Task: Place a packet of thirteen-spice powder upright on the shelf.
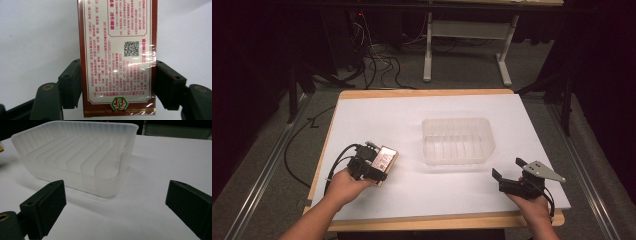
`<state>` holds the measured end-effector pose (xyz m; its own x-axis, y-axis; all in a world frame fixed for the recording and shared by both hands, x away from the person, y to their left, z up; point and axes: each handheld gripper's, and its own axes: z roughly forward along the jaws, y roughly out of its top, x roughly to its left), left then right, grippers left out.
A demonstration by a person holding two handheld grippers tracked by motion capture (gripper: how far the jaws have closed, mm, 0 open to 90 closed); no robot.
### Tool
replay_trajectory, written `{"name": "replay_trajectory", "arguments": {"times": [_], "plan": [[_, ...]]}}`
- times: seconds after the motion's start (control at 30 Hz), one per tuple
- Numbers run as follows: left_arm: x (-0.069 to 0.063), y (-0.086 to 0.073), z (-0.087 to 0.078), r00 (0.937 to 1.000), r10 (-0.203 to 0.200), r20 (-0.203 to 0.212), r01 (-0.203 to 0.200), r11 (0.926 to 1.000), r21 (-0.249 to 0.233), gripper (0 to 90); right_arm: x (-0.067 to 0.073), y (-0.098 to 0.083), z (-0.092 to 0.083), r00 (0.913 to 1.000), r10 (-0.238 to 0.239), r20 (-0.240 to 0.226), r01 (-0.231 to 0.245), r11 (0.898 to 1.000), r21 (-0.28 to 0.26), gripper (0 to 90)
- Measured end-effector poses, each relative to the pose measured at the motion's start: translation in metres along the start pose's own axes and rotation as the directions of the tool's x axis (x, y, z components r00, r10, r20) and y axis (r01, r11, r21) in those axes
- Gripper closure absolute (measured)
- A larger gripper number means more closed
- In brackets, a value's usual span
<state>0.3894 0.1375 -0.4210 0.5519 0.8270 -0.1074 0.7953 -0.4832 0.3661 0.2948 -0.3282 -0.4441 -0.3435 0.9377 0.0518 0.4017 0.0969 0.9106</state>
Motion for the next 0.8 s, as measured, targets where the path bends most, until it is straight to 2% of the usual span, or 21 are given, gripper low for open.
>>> {"name": "replay_trajectory", "arguments": {"times": [0.07,0.1,0.23,0.27,0.33,0.4,0.43,0.47,0.53,0.6,0.67,0.8], "plan": [[-0.002,-0.002,-0.002,1.0000,0.004,0.003,-0.004,0.9996,-0.029,32.5,0.000,0.000,-0.001,1.0000,0.003,-0.003,-0.003,1.000,-0.008,3.4],[-0.003,-0.005,-0.005,1.0000,0.000,0.004,0.000,0.9979,-0.065,32.5,0.001,0.001,-0.003,0.9999,0.007,-0.009,-0.008,1.000,-0.021,2.7],[-0.003,-0.009,-0.005,1.0000,0.002,-0.003,-0.002,0.9940,-0.109,32.5,0.004,0.003,-0.004,0.9998,-0.017,-0.004,0.017,0.999,-0.035,0.1],[-0.003,-0.013,-0.006,0.9999,-0.008,0.006,0.009,0.9901,-0.140,32.5,0.004,0.004,-0.005,0.9999,-0.015,-0.005,0.015,0.999,-0.045,0.1],[-0.004,-0.016,-0.005,1.0000,-0.002,-0.007,0.001,0.9865,-0.164,32.5,0.005,0.005,-0.007,0.9999,-0.014,-0.002,0.014,0.998,-0.058,0.0],[-0.005,-0.018,-0.005,0.9999,0.004,-0.011,-0.006,0.9805,-0.197,32.5,0.006,0.006,-0.008,0.9995,-0.032,-0.002,0.032,0.998,-0.058,0.0],[-0.005,-0.018,-0.005,0.9999,0.004,-0.011,-0.006,0.9805,-0.197,32.5,0.006,0.006,-0.008,0.9995,-0.032,-0.002,0.032,0.998,-0.058,0.0],[-0.007,-0.021,-0.005,0.9998,0.008,-0.017,-0.012,0.9748,-0.223,32.5,0.007,0.007,-0.008,0.9991,-0.042,0.000,0.042,0.997,-0.060,0.0],[-0.010,-0.023,-0.005,0.9998,0.012,-0.018,-0.016,0.9710,-0.239,32.5,0.007,0.007,-0.008,0.9994,-0.033,0.007,0.033,0.998,-0.054,0.1],[-0.014,-0.023,-0.006,0.9992,0.026,-0.030,-0.033,0.9635,-0.266,32.5,0.008,0.007,-0.007,0.9993,-0.036,0.010,0.036,0.998,-0.044,0.0],[-0.017,-0.024,-0.006,0.9987,0.031,-0.040,-0.042,0.9541,-0.296,32.6,0.008,0.008,-0.008,0.9988,-0.048,0.013,0.049,0.998,-0.045,0.1],[-0.025,-0.026,-0.005,0.9984,0.041,-0.039,-0.052,0.9353,-0.350,32.5,0.007,0.009,-0.008,0.9991,-0.034,0.024,0.035,0.999,-0.039,0.1]]}}
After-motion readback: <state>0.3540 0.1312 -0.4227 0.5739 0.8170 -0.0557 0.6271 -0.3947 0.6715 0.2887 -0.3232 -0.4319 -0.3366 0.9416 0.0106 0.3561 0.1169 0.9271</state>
